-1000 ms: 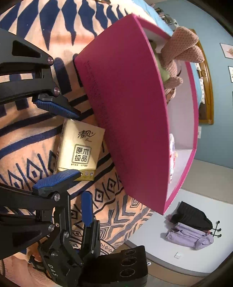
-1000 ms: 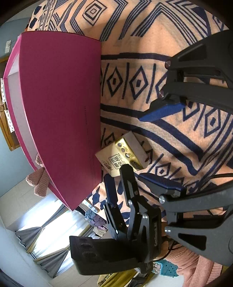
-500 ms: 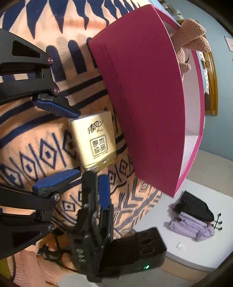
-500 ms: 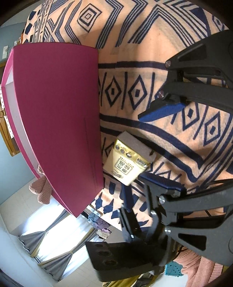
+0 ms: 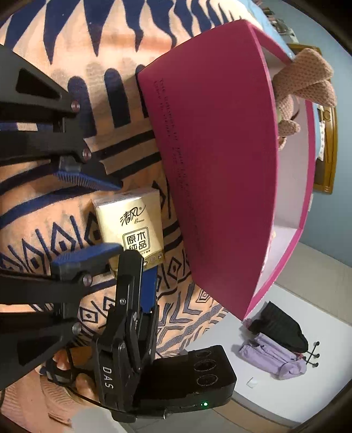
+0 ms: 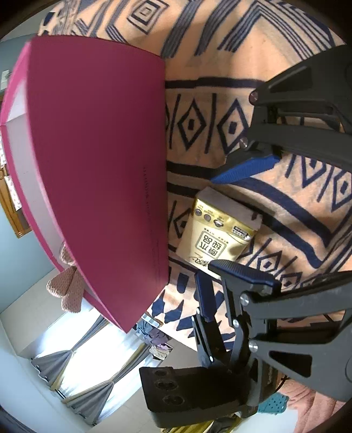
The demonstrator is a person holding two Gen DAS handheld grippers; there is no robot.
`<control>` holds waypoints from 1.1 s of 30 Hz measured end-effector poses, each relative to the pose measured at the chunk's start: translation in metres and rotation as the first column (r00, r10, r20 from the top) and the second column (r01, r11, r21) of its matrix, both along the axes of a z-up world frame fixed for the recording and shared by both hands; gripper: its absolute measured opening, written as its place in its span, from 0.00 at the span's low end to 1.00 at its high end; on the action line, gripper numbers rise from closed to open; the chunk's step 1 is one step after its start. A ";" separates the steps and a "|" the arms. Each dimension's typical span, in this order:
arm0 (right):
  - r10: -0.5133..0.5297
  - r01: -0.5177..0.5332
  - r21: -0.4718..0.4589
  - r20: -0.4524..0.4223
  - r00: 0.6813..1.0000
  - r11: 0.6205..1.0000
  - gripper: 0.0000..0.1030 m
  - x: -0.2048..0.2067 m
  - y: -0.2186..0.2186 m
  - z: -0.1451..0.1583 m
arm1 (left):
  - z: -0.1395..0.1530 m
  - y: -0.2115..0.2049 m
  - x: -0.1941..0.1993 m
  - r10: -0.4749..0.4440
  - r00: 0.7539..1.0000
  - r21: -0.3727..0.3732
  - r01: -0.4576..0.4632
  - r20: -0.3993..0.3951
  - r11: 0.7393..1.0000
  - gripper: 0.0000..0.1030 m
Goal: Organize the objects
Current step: 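Close the left gripper on the gold tissue pack and lift it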
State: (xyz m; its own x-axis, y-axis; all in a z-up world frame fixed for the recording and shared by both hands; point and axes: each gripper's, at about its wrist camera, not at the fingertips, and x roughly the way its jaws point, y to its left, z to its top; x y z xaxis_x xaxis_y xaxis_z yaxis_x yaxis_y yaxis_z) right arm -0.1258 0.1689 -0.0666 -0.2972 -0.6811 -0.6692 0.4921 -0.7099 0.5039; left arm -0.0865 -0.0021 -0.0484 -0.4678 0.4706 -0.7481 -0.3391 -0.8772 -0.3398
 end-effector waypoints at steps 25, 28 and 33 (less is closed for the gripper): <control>0.018 -0.012 0.033 -0.207 0.978 0.999 0.47 0.027 0.002 0.048 | 0.049 0.006 0.026 0.022 0.989 0.038 -0.017 -0.146 0.999 0.30; 0.016 -0.011 0.025 -0.224 0.974 1.000 0.47 0.028 0.000 0.053 | 0.056 0.005 0.027 0.022 0.986 0.039 -0.016 -0.164 0.999 0.30; 0.014 -0.009 0.020 -0.246 0.969 1.000 0.47 0.029 0.000 0.062 | 0.065 0.007 0.027 0.028 0.981 0.039 -0.021 -0.192 0.999 0.30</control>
State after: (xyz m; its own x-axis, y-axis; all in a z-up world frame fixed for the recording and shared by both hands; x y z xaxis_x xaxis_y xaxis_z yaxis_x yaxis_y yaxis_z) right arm -0.0966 0.1692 -0.0044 -0.4470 -0.6732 -0.5890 0.6074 -0.7118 0.3526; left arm -0.0592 0.0047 0.0168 -0.6127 0.4824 -0.6260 -0.3798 -0.8744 -0.3021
